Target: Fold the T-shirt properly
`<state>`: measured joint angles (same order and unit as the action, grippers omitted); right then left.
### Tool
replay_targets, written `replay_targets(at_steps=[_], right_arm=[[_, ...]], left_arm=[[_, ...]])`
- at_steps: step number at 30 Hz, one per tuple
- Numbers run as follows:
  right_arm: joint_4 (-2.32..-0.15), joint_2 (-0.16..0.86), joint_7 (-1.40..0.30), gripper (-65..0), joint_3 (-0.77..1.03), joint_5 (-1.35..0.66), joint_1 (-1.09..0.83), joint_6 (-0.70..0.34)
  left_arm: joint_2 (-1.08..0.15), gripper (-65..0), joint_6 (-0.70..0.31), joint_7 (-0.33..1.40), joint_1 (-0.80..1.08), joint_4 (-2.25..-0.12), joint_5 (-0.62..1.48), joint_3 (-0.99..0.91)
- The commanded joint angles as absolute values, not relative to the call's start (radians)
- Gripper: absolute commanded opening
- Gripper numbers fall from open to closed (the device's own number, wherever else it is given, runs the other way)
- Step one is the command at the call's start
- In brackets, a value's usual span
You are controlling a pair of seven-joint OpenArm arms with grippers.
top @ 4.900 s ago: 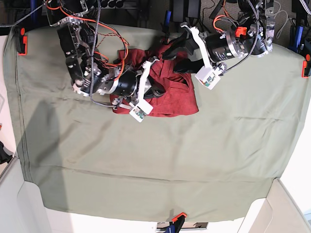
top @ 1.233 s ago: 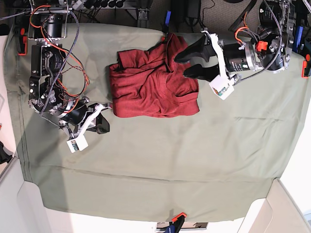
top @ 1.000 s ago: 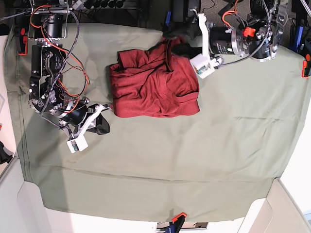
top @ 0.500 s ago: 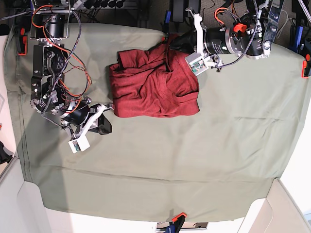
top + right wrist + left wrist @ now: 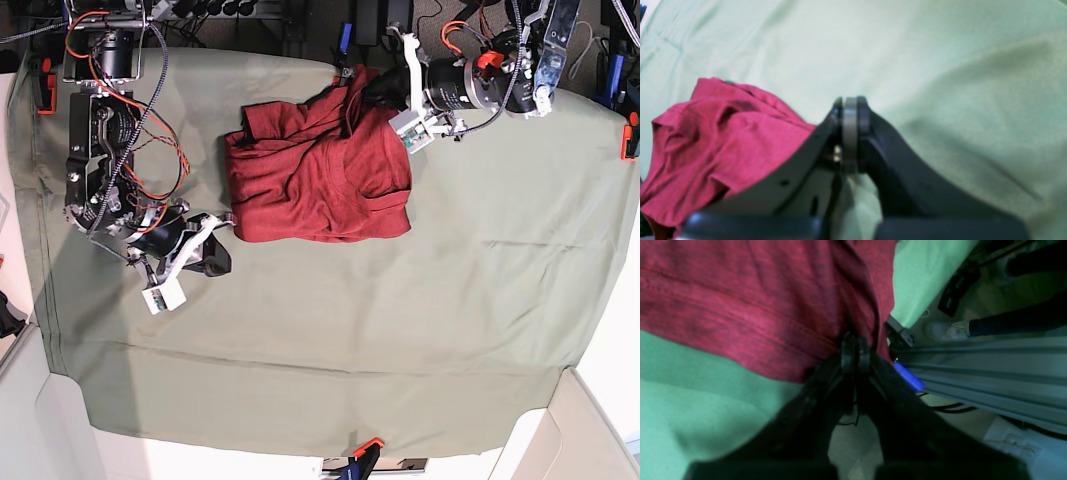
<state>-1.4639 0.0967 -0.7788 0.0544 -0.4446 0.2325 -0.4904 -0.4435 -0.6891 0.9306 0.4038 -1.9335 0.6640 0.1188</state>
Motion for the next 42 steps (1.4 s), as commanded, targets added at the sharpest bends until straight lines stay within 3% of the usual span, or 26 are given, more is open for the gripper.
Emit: replay_targets(at_steps=[1, 10, 16, 23, 33, 42], right_arm=[[-1.478, 0.097, -0.756, -65.0, 0.057, -0.459, 0.257, -0.498], [-1.477, 0.097, -0.756, -65.0, 0.057, -0.459, 0.257, -0.498], [-1.471, 0.097, -0.756, -65.0, 0.057, -0.46, 0.257, -0.498], [-1.471, 0.097, -0.767, -65.0, 0.057, -0.46, 0.254, -0.498], [-1.471, 0.096, -0.771, -65.0, 0.057, -0.465, 0.252, -0.498], [-1.471, 0.097, -0.77, -65.0, 0.057, -0.471, 0.252, -0.498]], left_arm=[[-0.458, -65.0, -0.698, 0.918, 0.399, -1.962, 0.688, 0.116], [-0.587, -65.0, -0.698, 1.025, 0.424, -2.18, 0.872, 0.116], [-0.575, -65.0, -0.698, 1.017, 0.48, -2.183, 0.858, 0.119], [-0.562, -65.0, -0.698, 0.888, 0.479, -2.088, 0.732, 0.119], [-0.466, -65.0, -0.698, 0.838, 0.406, -1.934, 0.651, 0.119], [-0.46, -65.0, -0.698, 0.826, 0.263, -1.755, 0.576, 0.12]])
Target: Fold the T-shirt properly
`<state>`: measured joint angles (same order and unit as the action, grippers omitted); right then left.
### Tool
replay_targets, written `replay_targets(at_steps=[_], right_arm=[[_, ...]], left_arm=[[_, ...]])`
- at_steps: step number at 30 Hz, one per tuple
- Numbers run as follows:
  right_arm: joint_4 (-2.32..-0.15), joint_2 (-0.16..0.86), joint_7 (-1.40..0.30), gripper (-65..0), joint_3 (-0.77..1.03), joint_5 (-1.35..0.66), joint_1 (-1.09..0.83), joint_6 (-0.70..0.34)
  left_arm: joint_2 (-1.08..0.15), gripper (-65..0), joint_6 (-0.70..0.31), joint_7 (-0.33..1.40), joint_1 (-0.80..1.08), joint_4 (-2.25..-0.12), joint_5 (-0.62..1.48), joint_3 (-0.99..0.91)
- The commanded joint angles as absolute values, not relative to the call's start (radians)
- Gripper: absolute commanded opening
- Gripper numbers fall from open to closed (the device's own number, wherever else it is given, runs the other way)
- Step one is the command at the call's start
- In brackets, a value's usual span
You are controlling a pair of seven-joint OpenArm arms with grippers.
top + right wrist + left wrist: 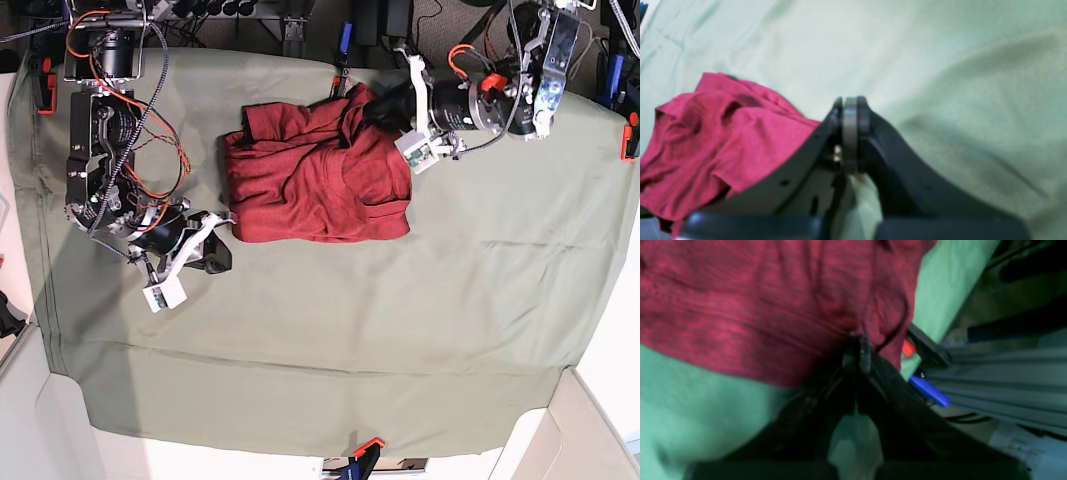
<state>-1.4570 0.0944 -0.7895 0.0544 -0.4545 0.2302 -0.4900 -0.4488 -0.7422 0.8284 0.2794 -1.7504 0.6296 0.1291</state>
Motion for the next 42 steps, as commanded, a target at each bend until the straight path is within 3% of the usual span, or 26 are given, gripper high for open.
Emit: replay_targets(at_steps=[1, 24, 27, 34, 42], right_arm=[[-1.471, 0.097, -0.77, -65.0, 0.057, -0.472, 0.252, -0.498], [-1.471, 0.099, -0.785, -65.0, 0.057, -0.453, 0.252, -0.498], [-1.471, 0.099, -0.781, -65.0, 0.057, -0.452, 0.255, -0.498], [-1.471, 0.099, -0.78, -65.0, 0.057, -0.426, 0.252, -0.498], [-1.471, 0.099, -0.76, -65.0, 0.057, -0.427, 0.255, -0.498]], left_arm=[[-0.46, -65.0, -0.698, 0.826, 0.244, -1.736, 0.564, 0.12], [-0.589, -65.0, -0.698, 0.783, -0.017, -1.53, 0.471, 0.12], [-0.605, -65.0, -0.698, 0.836, -0.014, -1.516, 0.545, 0.119], [-0.696, -65.0, -0.698, 1.079, 0.055, -1.642, 0.94, 0.119], [-0.731, -65.0, -0.698, 1.084, 0.187, -1.84, 0.939, 0.11]])
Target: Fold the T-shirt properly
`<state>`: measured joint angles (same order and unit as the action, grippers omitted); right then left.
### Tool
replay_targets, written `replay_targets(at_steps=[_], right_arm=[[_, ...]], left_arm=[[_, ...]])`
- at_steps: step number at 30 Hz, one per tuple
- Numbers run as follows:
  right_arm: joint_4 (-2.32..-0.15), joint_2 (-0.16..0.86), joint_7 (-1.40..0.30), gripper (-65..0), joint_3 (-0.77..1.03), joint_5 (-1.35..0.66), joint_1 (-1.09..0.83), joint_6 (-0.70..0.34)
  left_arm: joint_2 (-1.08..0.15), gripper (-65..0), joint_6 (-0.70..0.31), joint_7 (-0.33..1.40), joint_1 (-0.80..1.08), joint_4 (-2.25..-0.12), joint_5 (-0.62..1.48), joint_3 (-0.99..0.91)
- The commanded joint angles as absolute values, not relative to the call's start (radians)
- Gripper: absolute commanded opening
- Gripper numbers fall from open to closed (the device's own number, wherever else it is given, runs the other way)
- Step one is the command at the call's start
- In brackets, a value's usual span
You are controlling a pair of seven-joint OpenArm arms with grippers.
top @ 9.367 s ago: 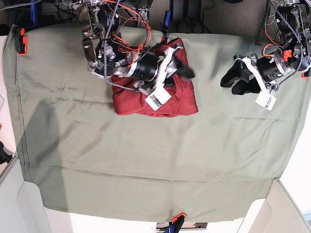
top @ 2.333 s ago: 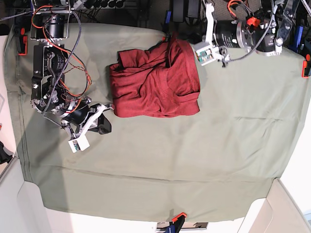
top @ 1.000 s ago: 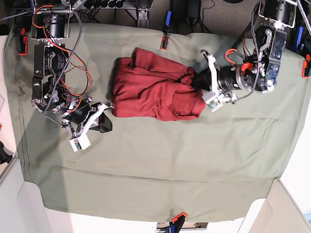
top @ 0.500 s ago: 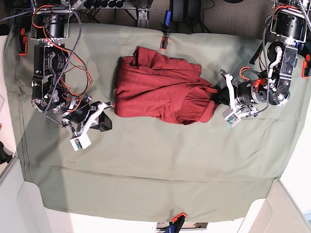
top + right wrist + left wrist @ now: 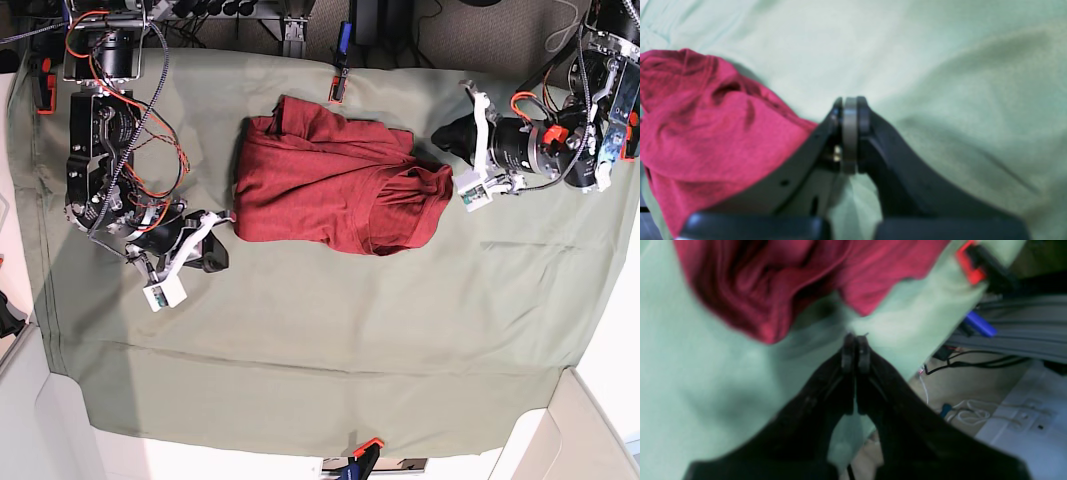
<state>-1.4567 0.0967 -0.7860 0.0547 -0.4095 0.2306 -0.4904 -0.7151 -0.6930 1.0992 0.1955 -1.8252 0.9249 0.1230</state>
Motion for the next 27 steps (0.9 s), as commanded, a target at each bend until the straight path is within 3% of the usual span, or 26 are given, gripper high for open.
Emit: replay_targets(at_steps=[1, 10, 18, 22, 27], right_arm=[[-1.471, 0.099, -0.76, -65.0, 0.057, -0.427, 0.255, -0.498], [-1.471, 0.096, -0.76, -65.0, 0.057, -0.447, 0.254, -0.498], [-1.471, 0.097, -0.765, -65.0, 0.049, -0.453, 0.252, -0.498], [-1.47, 0.097, -0.767, -65.0, 0.031, -0.452, 0.252, -0.498], [-1.47, 0.097, -0.765, -65.0, -0.007, -0.451, 0.252, -0.498]], left_arm=[[-0.731, -65.0, -0.698, 1.083, 0.196, -1.864, 0.939, 0.11], [-0.63, -65.0, -0.698, 0.892, 0.166, -1.945, 0.783, 0.11], [-0.456, -65.0, -0.698, 0.831, 0.051, -1.757, 0.663, 0.11], [-0.414, -65.0, -0.698, 0.839, 0.02, -1.631, 0.628, 0.11], [-0.416, -65.0, -0.698, 0.964, 0.064, -1.615, 0.736, 0.112]])
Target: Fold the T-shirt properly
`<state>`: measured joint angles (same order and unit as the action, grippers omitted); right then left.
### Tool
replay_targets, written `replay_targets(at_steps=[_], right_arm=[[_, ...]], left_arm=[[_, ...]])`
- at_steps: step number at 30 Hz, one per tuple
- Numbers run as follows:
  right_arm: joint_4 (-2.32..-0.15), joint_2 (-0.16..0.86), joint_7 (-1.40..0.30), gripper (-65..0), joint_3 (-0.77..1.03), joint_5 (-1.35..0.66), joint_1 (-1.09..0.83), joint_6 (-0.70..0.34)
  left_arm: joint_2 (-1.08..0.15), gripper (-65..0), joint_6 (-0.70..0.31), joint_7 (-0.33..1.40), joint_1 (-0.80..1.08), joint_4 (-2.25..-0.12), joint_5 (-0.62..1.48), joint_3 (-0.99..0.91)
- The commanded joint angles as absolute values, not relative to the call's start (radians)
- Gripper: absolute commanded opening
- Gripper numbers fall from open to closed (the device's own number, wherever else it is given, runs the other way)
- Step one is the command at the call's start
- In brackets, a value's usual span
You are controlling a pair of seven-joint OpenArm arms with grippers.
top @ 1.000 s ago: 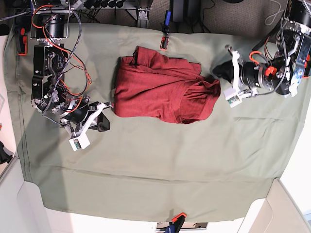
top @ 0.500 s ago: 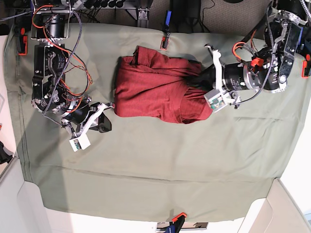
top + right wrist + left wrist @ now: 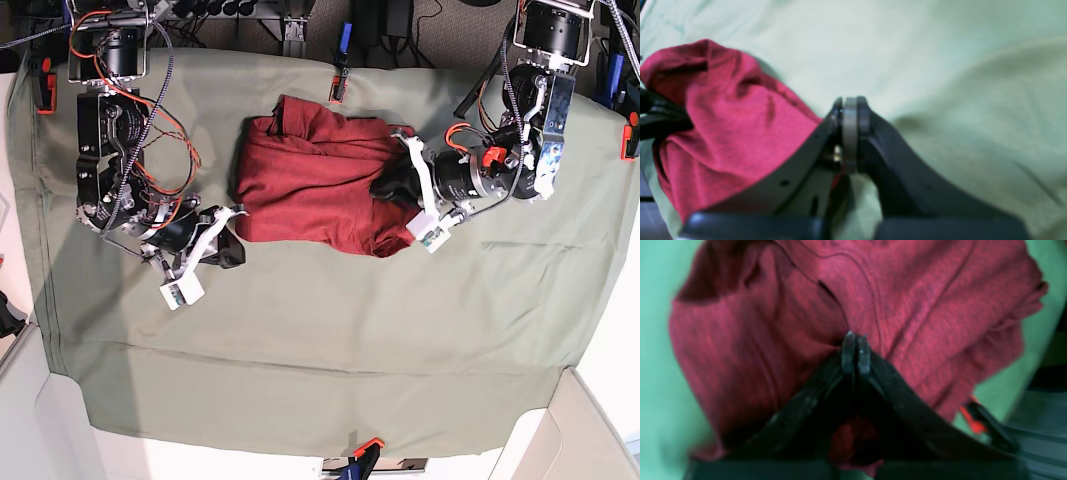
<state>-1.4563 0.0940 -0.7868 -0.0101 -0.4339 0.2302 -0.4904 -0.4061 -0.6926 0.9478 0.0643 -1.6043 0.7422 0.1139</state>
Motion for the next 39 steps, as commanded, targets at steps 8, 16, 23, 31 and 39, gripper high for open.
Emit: replay_targets(at_steps=[8, 16, 23, 31, 39], right_arm=[[-1.47, 0.097, -0.754, -65.0, -0.053, -0.407, 0.252, -0.498], [-1.47, 0.097, -0.752, -65.0, -0.053, -0.407, 0.252, -0.498], [-1.47, 0.097, -0.752, -65.0, -0.053, -0.407, 0.252, -0.498], [-1.467, 0.096, -0.73, -65.0, -0.053, -0.388, 0.255, -0.496], [-1.449, 0.084, -0.726, -65.0, -0.053, -0.385, 0.26, -0.494]], left_arm=[[-0.419, -65.0, -0.698, 1.074, 0.166, -1.715, 0.876, 0.112], [-0.477, -65.0, -0.698, 1.074, 0.166, -1.882, 0.876, 0.112], [-0.556, -65.0, -0.698, 1.077, 0.167, -1.934, 0.884, 0.112], [-0.579, -65.0, -0.698, 1.176, 0.313, -2.074, 0.973, 0.112], [-0.579, -65.0, -0.698, 0.892, 0.36, -2.056, 0.673, 0.112]])
